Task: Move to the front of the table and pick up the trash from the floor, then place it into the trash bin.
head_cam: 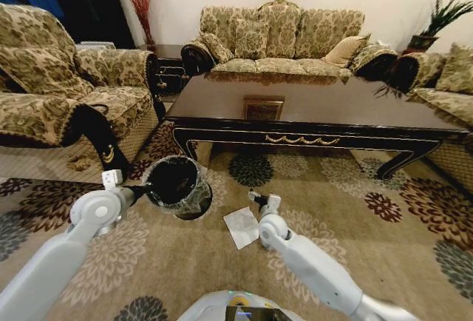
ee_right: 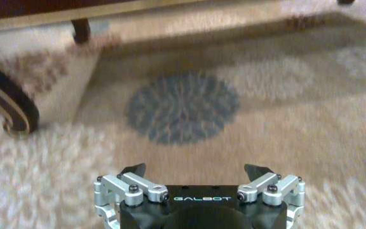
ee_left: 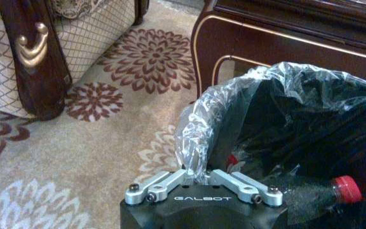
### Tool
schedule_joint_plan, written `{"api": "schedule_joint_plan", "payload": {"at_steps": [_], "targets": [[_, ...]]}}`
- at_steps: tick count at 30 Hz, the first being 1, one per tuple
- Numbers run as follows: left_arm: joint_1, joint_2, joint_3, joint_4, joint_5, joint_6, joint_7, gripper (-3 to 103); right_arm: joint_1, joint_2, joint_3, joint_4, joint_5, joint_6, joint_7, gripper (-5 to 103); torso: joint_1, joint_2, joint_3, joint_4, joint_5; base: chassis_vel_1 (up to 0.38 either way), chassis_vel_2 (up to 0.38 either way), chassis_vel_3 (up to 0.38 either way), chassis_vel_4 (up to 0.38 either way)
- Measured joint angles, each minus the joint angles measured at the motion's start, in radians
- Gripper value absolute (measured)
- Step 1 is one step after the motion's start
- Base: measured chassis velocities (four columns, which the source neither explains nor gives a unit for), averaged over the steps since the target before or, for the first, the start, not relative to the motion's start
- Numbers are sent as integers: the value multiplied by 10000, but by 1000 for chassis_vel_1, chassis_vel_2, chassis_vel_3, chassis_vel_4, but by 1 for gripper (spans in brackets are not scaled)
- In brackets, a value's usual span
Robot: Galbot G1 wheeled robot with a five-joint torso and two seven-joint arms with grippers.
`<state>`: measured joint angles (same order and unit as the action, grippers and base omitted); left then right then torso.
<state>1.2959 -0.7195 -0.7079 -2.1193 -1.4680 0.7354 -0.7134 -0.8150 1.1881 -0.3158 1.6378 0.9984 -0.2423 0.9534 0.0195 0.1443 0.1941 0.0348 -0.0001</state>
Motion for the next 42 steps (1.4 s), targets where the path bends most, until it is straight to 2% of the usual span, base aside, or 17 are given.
{"api": "schedule_joint_plan", "payload": {"at_steps": [3, 4, 6, 14, 30, 35, 42], "targets": [[104, -4, -101, -99, 0, 0, -4, 1, -17, 244, -163, -167, 287, -596, 410, 100, 0, 0, 0, 0, -2, 0, 0, 0, 0], [104, -4, -101, -99, 0, 0, -4, 1, -17, 244, -163, -167, 287, -596, 410, 100, 0, 0, 0, 0, -2, 0, 0, 0, 0], [240, -51, -218, -223, 0, 0, -17, 1, 4, 550, -307, -494, 566, -1113, 596, 100, 0, 0, 0, -1, -1, 0, 0, 0, 0], [490, -100, -423, -387, 12, 0, -41, 1, 169, 1308, -242, -1489, 1294, -1604, 901, 100, 0, 0, 0, 0, 0, 0, 0, 0, 0], [599, -277, -411, -440, 121, 0, -50, 1, 122, 2236, 229, -3468, 944, -1271, 877, 100, -2, 0, 0, -1, 1, 0, 0, 0, 0], [562, -258, -369, -409, 131, 0, -52, 1, 149, 2491, 622, -4565, 618, -911, 257, 100, -2, 0, 0, -2, 1, 0, 0, 0, 0], [521, -234, -315, -366, 148, 0, -53, 1, 213, 2623, 935, -5148, 613, -856, -238, 100, -2, 0, 0, -1, 0, 0, 0, 0, 0]]}}
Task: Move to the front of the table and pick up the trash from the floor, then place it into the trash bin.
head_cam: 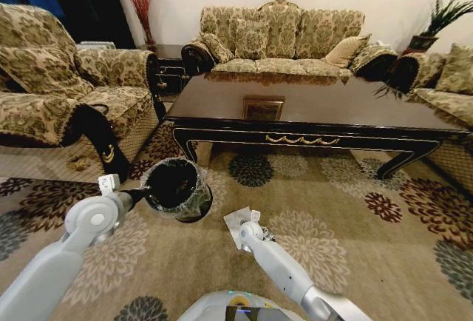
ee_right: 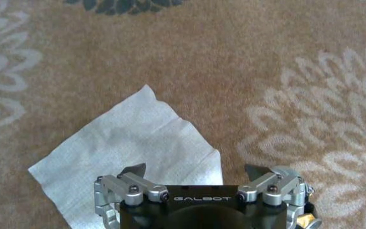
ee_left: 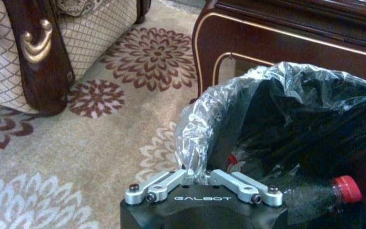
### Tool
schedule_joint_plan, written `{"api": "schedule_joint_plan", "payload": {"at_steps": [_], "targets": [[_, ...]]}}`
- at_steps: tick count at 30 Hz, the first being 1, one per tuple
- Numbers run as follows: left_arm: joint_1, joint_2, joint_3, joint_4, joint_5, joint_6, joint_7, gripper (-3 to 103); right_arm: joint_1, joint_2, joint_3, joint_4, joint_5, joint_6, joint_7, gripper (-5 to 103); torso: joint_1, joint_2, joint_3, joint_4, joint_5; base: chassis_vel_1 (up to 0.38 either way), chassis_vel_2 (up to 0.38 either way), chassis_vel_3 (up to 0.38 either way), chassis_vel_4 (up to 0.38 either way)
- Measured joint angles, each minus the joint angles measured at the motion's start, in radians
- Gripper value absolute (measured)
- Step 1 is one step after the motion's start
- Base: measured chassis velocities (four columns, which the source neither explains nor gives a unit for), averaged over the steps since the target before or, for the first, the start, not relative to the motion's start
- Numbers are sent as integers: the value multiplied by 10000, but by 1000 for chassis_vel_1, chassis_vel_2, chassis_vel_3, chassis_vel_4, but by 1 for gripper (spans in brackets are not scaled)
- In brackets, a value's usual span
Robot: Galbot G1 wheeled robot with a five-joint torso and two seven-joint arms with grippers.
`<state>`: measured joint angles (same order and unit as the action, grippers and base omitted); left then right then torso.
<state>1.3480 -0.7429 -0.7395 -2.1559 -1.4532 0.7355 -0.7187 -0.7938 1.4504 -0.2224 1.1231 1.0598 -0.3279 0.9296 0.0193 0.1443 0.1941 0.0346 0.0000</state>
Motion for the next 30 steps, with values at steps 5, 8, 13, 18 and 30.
{"api": "schedule_joint_plan", "payload": {"at_steps": [5, 8, 13, 18, 30], "targets": [[0, 23, 2, 1, 2, 0, 0, 1, 14, 80, 102, -244, -98, 23, -128, 100, 0, 0, 0, 0, 0, 0, 0, 0, 0], [17, 28, 5, -20, 6, 0, 0, 1, -12, 104, 116, -356, -189, 48, -203, 100, 0, 0, 0, 0, 0, 0, 0, 0, 0], [115, 41, -23, -102, 25, 0, 0, 1, -102, 126, 110, -460, -303, 75, -382, 100, 0, 0, 0, 0, 0, 0, 0, 0, 0], [251, 54, -126, -178, 38, 0, 1, 1, -172, 179, 109, -606, -457, 148, -541, 100, 0, 0, 0, 1, 0, 0, 0, 0, 0], [268, -3, -116, -232, 32, 0, -8, 1, -373, 103, -65, -477, -665, 181, -581, 63, 0, 0, 0, 0, 0, 0, 0, 0, 0]]}}
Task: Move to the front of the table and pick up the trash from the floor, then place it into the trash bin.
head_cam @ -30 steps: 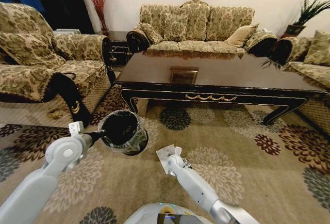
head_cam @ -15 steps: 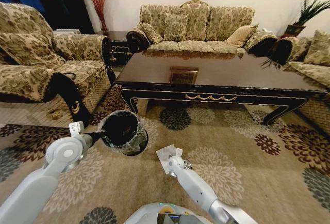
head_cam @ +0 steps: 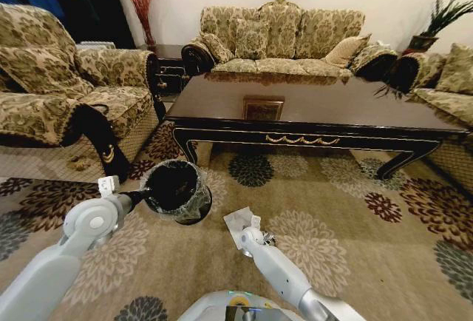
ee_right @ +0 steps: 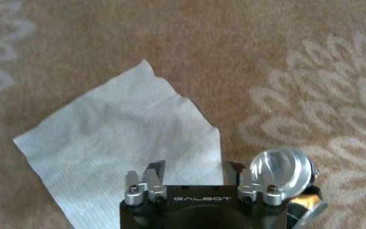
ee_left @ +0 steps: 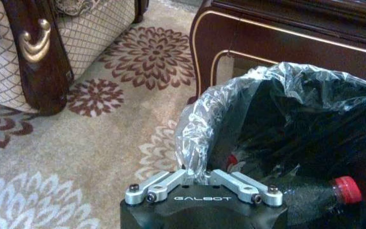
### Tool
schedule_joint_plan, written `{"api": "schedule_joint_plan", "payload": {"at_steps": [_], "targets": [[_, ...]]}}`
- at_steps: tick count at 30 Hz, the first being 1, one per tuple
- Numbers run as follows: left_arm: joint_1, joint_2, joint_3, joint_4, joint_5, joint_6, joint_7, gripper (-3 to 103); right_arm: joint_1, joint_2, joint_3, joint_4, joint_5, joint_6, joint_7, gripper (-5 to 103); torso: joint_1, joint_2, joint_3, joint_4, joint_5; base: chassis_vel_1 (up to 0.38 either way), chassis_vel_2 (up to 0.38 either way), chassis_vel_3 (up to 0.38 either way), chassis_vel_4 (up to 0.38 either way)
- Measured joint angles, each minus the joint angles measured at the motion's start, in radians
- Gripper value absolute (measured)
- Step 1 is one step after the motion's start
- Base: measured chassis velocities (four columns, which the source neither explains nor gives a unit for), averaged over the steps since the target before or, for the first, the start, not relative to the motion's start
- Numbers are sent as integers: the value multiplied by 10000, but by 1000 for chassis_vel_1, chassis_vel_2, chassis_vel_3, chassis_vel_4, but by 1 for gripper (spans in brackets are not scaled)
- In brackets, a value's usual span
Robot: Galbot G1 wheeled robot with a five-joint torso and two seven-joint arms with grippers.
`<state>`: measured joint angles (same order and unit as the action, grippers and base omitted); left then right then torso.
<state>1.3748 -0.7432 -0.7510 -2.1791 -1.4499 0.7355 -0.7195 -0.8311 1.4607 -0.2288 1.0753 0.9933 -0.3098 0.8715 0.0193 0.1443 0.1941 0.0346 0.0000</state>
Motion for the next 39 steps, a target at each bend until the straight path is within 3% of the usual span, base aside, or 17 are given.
{"api": "schedule_joint_plan", "payload": {"at_steps": [7, 9, 10, 12, 15, 17, 23, 31, 33, 34, 36, 39], "targets": [[-38, -24, 34, 39, 2, 0, -4, 1, -102, -70, -97, 64, -140, 14, -42, 42, 0, 0, 0, 0, 0, 0, 0, 0, 0], [-40, -27, 39, 48, 2, 0, -5, 1, -102, -79, -103, 94, -145, 19, -46, 42, 0, 0, 0, 0, 0, 0, 0, 0, 0], [-41, -30, 44, 61, 3, 0, -6, 1, -102, -86, -109, 140, -150, 27, -48, 30, 0, 0, 0, 0, 0, 0, 0, 0, 0], [-42, -35, 50, 76, 9, 0, -7, 1, -104, -110, -129, 220, -159, 41, -49, 19, 0, 0, 0, 1, 0, 0, 0, 0, 0], [-46, -38, 56, 86, 13, 0, -9, 1, -130, -145, -158, 306, -220, 69, -52, 14, 0, 0, 0, 1, 0, 0, 0, 0, 0], [-65, -37, 64, 101, 16, 0, -9, 1, -158, -184, -174, 392, -273, 95, -55, 4, 2, 0, 0, 0, 0, 0, 0, 0, 0], [-145, -30, 123, 171, 18, 0, -9, 1, -232, -353, -162, 850, -408, 305, -98, 0, 2, 0, 0, 1, 0, 0, 0, 0, 0], [-314, -167, 327, 259, 49, 0, -7, 1, -122, -797, 133, 1651, -1082, 1940, -1321, 0, 2, 0, 0, 0, 0, 0, 0, 0, 0], [-332, -227, 383, 299, 112, 0, 16, 1, -11, -1040, 274, 1843, -1964, 3519, -2863, 0, 2, 0, 0, 0, 0, 0, 0, 0, 0], [-332, -227, 383, 299, 112, 0, 16, 1, -11, -1040, 274, 1843, -1964, 3519, -2863, 0, 2, 0, 0, 0, 0, 0, 0, 0, 0], [-393, -251, 424, 345, 132, 0, 39, 1, 123, -1269, 351, 2321, -2072, 4495, -3993, 0, 2, 0, 0, 0, 0, 0, 0, 0, 0], [-480, -242, 450, 391, 130, 0, 52, 1, 186, -1416, 394, 2904, -1829, 4847, -4459, 0, 2, 0, 0, 0, 0, 0, 0, 0, 0]]}}
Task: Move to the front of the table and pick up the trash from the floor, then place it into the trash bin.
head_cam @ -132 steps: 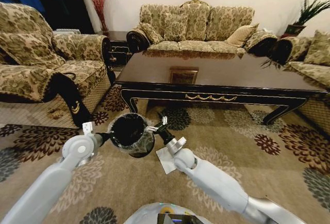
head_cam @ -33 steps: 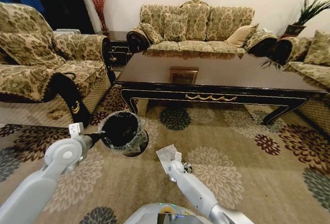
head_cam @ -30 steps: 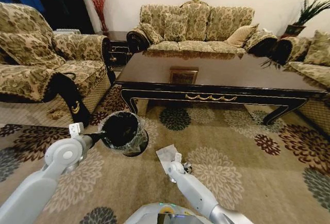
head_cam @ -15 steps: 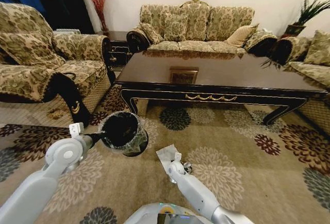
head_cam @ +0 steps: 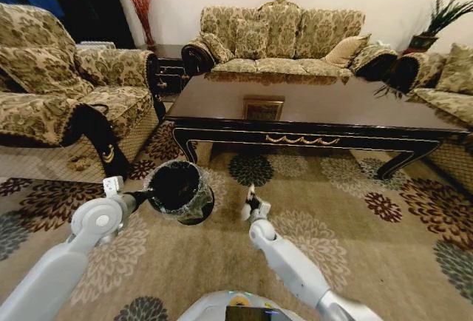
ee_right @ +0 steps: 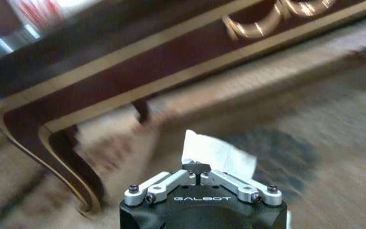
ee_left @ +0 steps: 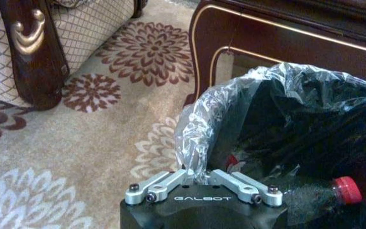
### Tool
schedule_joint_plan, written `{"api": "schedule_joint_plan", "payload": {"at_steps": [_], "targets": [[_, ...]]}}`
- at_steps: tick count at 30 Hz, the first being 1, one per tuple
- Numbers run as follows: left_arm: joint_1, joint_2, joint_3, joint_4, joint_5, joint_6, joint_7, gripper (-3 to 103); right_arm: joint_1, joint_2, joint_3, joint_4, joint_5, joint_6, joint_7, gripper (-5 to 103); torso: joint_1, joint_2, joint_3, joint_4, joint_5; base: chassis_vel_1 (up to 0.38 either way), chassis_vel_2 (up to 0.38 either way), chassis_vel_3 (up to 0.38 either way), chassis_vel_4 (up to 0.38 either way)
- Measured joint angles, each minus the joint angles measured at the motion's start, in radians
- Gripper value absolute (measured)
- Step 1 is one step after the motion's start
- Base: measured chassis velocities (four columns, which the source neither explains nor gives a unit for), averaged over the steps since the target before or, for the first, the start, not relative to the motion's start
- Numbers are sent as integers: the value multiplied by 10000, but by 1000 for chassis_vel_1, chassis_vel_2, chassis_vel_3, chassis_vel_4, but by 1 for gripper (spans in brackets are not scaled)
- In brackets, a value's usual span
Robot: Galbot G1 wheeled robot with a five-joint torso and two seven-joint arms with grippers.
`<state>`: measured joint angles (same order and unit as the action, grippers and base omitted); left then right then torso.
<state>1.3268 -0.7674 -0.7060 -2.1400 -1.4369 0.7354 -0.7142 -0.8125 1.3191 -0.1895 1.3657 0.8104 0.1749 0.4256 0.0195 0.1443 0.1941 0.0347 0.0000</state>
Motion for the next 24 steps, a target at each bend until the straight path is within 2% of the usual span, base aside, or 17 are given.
{"api": "schedule_joint_plan", "payload": {"at_steps": [14, 24], "targets": [[-261, 98, 191, 149, -29, 0, 44, 1, 112, -216, -239, 2004, 638, 598, -383, 0, 0, 0, 0, -1, 0, 0, 0, 0, 0], [-182, 196, 283, 122, -23, 0, 70, 1, 1133, -440, -543, 3343, 1472, 871, -327, 0, -2, 0, 0, 0, -1, 0, 0, 0, 0]]}}
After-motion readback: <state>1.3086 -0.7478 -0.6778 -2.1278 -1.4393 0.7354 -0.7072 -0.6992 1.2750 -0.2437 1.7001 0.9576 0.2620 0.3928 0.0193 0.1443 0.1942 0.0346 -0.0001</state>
